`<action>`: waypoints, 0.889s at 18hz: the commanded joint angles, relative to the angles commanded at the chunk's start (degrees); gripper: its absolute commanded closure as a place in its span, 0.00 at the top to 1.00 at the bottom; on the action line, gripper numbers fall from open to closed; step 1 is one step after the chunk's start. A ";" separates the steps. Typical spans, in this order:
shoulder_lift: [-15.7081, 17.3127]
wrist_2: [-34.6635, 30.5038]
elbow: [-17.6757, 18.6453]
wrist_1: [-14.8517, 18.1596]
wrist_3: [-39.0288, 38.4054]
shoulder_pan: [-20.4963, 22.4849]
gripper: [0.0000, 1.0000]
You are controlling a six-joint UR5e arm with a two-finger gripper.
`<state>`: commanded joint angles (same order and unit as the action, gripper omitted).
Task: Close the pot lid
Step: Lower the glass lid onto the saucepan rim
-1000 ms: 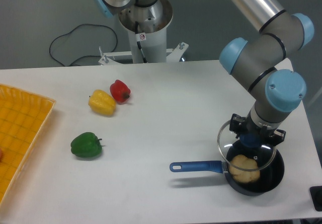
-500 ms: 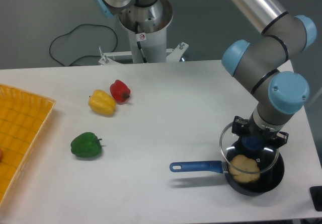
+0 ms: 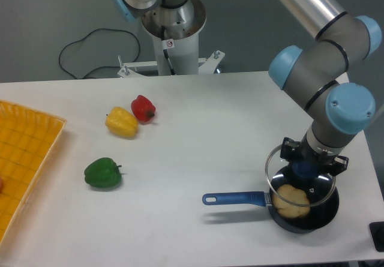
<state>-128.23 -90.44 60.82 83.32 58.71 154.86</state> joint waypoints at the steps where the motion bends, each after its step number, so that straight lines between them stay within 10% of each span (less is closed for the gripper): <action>1: -0.09 0.00 -0.26 0.00 0.00 0.00 0.60; 16: -3.78 -0.09 -5.36 1.32 -2.29 -1.05 0.60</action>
<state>-132.01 -90.53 55.46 84.64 56.43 153.81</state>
